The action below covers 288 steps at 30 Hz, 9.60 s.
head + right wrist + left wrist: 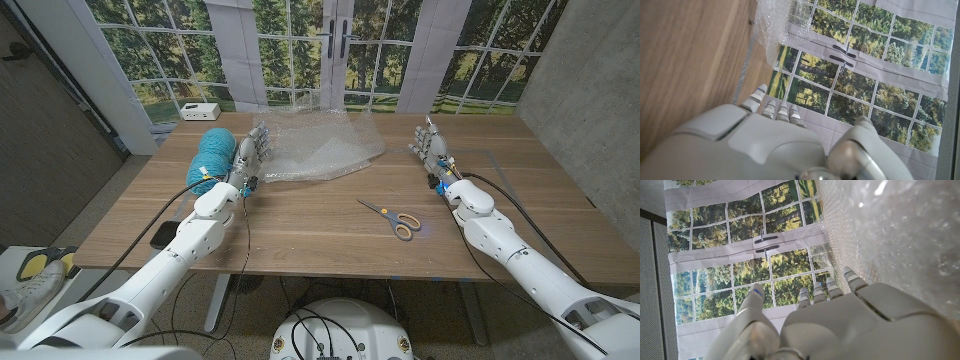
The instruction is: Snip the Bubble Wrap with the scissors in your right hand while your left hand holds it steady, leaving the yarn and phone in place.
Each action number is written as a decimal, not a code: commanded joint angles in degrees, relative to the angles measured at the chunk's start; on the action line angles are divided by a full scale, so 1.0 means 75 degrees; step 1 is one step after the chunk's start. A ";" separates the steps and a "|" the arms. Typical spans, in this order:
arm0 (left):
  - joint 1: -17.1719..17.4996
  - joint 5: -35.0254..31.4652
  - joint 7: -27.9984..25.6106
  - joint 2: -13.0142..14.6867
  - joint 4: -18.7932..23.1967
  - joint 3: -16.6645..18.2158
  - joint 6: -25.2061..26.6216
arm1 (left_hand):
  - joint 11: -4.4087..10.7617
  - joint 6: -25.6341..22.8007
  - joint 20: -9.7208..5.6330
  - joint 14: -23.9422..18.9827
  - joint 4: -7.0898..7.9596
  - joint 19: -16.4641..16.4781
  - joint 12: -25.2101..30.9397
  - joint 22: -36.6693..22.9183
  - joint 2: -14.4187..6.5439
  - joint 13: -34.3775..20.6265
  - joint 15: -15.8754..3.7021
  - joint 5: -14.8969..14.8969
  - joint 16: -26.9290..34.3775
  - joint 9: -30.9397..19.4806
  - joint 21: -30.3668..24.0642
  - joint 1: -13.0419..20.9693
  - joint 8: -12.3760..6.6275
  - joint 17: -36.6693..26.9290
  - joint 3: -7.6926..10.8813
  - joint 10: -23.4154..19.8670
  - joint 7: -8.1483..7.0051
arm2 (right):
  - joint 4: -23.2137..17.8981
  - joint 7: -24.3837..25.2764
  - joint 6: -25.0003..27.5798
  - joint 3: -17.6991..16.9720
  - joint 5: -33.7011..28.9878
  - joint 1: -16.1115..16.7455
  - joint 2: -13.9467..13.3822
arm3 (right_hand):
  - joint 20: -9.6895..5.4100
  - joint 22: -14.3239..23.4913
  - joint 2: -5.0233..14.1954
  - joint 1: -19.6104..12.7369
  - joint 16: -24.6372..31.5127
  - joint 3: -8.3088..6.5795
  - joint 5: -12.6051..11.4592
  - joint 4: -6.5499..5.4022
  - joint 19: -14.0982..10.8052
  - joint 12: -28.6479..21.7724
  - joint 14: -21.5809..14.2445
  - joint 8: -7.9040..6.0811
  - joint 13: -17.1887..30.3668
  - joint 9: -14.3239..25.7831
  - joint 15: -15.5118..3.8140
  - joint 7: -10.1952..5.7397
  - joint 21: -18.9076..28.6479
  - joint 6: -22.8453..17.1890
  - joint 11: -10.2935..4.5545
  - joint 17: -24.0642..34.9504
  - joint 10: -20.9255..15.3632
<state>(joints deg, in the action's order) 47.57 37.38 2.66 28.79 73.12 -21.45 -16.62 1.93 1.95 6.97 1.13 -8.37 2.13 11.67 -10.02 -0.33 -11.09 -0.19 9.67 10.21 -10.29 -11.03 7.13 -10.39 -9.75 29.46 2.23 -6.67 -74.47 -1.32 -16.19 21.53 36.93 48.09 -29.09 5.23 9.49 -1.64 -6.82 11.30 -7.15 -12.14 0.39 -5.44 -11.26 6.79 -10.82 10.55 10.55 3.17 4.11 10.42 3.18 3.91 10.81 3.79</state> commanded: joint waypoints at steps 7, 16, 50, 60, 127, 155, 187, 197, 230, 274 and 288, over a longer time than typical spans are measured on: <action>-0.0144 0.0044 0.0213 -0.0088 -0.0278 -0.0020 -0.0164 | 0.0004 0.0000 0.0062 0.0058 0.0008 0.0014 0.0041 -0.0016 0.0001 -0.0036 0.0015 0.0036 0.0043 -0.0030 -0.0050 0.0064 -0.0045 -0.0041 0.0041 0.0078 -0.0056 | -0.0031 0.0097 0.0194 0.0054 -0.0051 -0.0078 -0.0006 | -0.0005 0.0025 0.0007 -0.0066 0.0031 -0.0050 -0.0044 -0.0010 -0.0025 -0.0026 0.0037 -0.0036 0.0039 0.0016 -0.0003 0.0070 0.0027 0.0006 0.0069 0.0042 -0.0006; -0.0139 -0.0086 0.0354 -0.0075 -0.0310 -0.0040 -0.0511 | 0.0001 -0.0006 0.0059 0.0049 0.0005 0.0012 0.0038 -0.0016 -0.0003 -0.0035 0.0024 0.0035 0.0045 -0.0028 -0.0045 0.0074 -0.0049 -0.0041 0.0040 0.0095 -0.0048 | -0.0424 0.0494 0.0111 0.0099 -0.0441 0.0051 -0.0118 | 0.0056 0.0026 0.0025 -0.0113 0.0051 -0.0057 -0.0044 0.0025 -0.0019 -0.0053 -0.0035 -0.0017 0.0043 0.0017 -0.0116 -0.0013 0.0031 0.0064 0.0007 0.0037 -0.0096; 0.0206 -0.0303 -0.0003 0.0327 0.0409 0.0017 -0.0281 | -0.0045 0.0366 -0.0186 0.0327 -0.0004 -0.0091 0.0003 -0.0011 -0.0004 -0.0024 -0.0049 0.0031 -0.0022 -0.0011 0.0006 0.0112 0.0047 -0.0034 0.0014 0.0214 -0.0073 | -0.1914 0.1290 0.0811 0.0433 -0.2395 0.0485 -0.1281 | 0.0333 0.0025 -0.0191 -0.0182 -0.0138 0.0154 -0.0063 0.0216 0.1013 0.0133 0.1026 0.0079 0.0041 0.0029 0.0058 -0.0108 -0.0091 0.1048 0.0120 0.0057 0.0859; 0.0530 -0.0461 -0.0537 0.0233 0.0741 0.0046 -0.0372 | 0.0001 0.0380 -0.0189 0.0328 0.0000 -0.0071 0.0022 -0.0010 -0.0004 -0.0022 -0.0037 0.0030 -0.0008 -0.0009 -0.0004 0.0110 0.0029 -0.0032 0.0004 0.0181 -0.0077 | -0.2300 0.1811 0.0734 0.0226 -0.2813 0.0960 -0.1550 | 0.0494 0.0033 -0.0126 -0.0229 -0.0049 0.0176 -0.0086 0.0254 0.1272 -0.0155 0.1136 0.0021 0.0052 0.0029 0.0053 -0.0277 -0.0019 0.1213 0.0037 0.0043 0.0134; 0.0763 -0.0313 -0.0521 0.0422 0.0749 0.0348 -0.0576 | -0.0092 0.0304 -0.0243 0.0314 0.0009 0.0028 0.0046 -0.0008 -0.0019 -0.0014 0.0044 0.0030 0.0028 -0.0001 -0.0029 0.0126 -0.0033 -0.0030 -0.0039 0.0155 -0.0047 | -0.4243 0.2909 0.3293 0.0564 -0.4769 0.1409 -0.1969 | 0.0630 0.0018 0.0140 -0.1499 0.0093 -0.0228 -0.0005 0.0961 0.0777 -0.0175 0.0800 -0.0124 0.0073 0.0031 0.0260 -0.0075 0.0129 0.1316 0.0302 0.0030 -0.0127; 0.0733 -0.0259 -0.0475 0.0409 0.0564 0.0398 -0.0631 | -0.0111 0.0280 -0.0263 0.0309 0.0012 0.0049 0.0055 -0.0008 -0.0030 -0.0012 0.0029 0.0031 0.0029 0.0000 -0.0028 0.0134 -0.0040 -0.0030 -0.0054 0.0136 -0.0052 | -0.5232 0.2796 0.4632 0.0755 -0.5319 0.1567 -0.2391 | 0.0807 0.0028 0.0168 -0.1858 0.0162 -0.0323 0.0078 0.1082 0.0595 -0.0255 0.0514 -0.0135 0.0111 0.0031 0.0236 -0.0072 0.0123 0.1206 0.0144 0.0039 -0.0481; 0.0758 -0.0137 -0.0309 0.0401 0.0502 0.0419 -0.0709 | -0.0124 0.0263 -0.0314 0.0299 0.0012 0.0085 0.0052 -0.0008 -0.0040 -0.0011 0.0047 0.0030 0.0030 0.0001 -0.0031 0.0145 -0.0042 -0.0030 -0.0070 0.0143 -0.0040 | -0.6020 0.3439 0.5660 0.0949 -0.6077 0.2081 -0.2275 | 0.0747 0.0064 0.0239 -0.2292 0.0372 -0.0433 0.0176 0.1103 -0.0373 -0.0572 -0.0354 -0.0190 0.0351 0.0032 -0.0111 -0.0130 0.0290 0.0711 -0.0053 0.0055 -0.1597; 0.0738 -0.0114 -0.0234 0.0374 0.0431 0.0406 -0.0752 | -0.0113 0.0267 -0.0308 0.0306 0.0012 0.0087 0.0052 -0.0008 -0.0042 -0.0011 0.0051 0.0030 0.0027 0.0001 -0.0029 0.0146 -0.0039 -0.0030 -0.0076 0.0143 -0.0035 | -0.6304 0.3441 0.5951 0.0927 -0.6156 0.2235 -0.2377 | 0.0811 0.0070 0.0246 -0.2324 0.0443 -0.0438 0.0187 0.1089 -0.0458 -0.0555 -0.0580 -0.0173 0.0378 0.0033 -0.0140 -0.0164 0.0288 0.0704 -0.0022 0.0071 -0.1585; 0.0877 -0.0054 -0.0272 0.0331 0.0599 0.0413 -0.0774 | -0.0126 0.0188 -0.0311 0.0219 0.0013 0.0155 0.0086 -0.0007 -0.0062 -0.0011 0.0052 0.0030 0.0049 0.0000 -0.0042 0.0161 -0.0060 -0.0030 -0.0086 0.0044 -0.0038 | -0.6931 0.3301 0.6902 0.1179 -0.6713 0.2370 -0.2701 | 0.0796 0.0081 0.0168 -0.2176 0.0625 -0.0316 0.0197 0.0977 -0.0842 -0.0615 -0.1092 -0.0086 0.0517 0.0040 -0.0192 -0.0261 0.0295 0.0822 -0.0008 0.0196 -0.1802; 0.0991 0.0050 -0.0156 0.0411 0.0771 0.0429 -0.0691 | -0.0132 0.0164 -0.0320 0.0225 0.0011 0.0163 0.0079 -0.0007 -0.0088 -0.0012 0.0065 0.0027 0.0032 0.0000 -0.0028 0.0183 -0.0049 -0.0030 -0.0095 0.0035 -0.0027 | -0.7282 0.2697 0.7068 0.1368 -0.6847 0.2431 -0.3357 | 0.0933 0.0104 0.0189 -0.2140 0.0766 -0.0270 0.0196 0.0935 -0.1212 -0.0642 -0.1439 -0.0131 0.0630 0.0044 -0.0112 -0.0279 0.0322 0.0725 0.0061 0.0294 -0.1892; 0.0988 0.0031 -0.0244 0.0369 0.0760 0.0428 -0.0682 | -0.0154 0.0157 -0.0320 0.0215 0.0011 0.0163 0.0075 -0.0008 -0.0093 -0.0012 0.0057 0.0027 0.0034 0.0000 -0.0024 0.0187 -0.0048 -0.0031 -0.0101 0.0038 -0.0028 | -0.7329 0.2497 0.7198 0.1365 -0.6962 0.2462 -0.3520 | 0.0933 0.0104 0.0182 -0.2144 0.0805 -0.0254 0.0190 0.0938 -0.1243 -0.0738 -0.1540 -0.0146 0.0671 0.0045 -0.0177 -0.0328 0.0290 0.0656 -0.0022 0.0317 -0.2147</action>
<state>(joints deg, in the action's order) 54.92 37.77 1.39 31.80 78.88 -18.21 -21.75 1.11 3.49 4.49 3.05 -8.37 3.16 12.10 -9.99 -1.17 -11.05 0.12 9.67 10.20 -10.14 -11.02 7.96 -10.59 -9.72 28.97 2.61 -6.74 -129.23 18.51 37.25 31.55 -14.45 66.41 -54.47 12.20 10.01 -0.13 -23.24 16.96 -9.10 -10.81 7.57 -14.07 -16.34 -4.20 -11.67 15.32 10.80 2.03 1.62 12.85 8.49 3.69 12.93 -11.58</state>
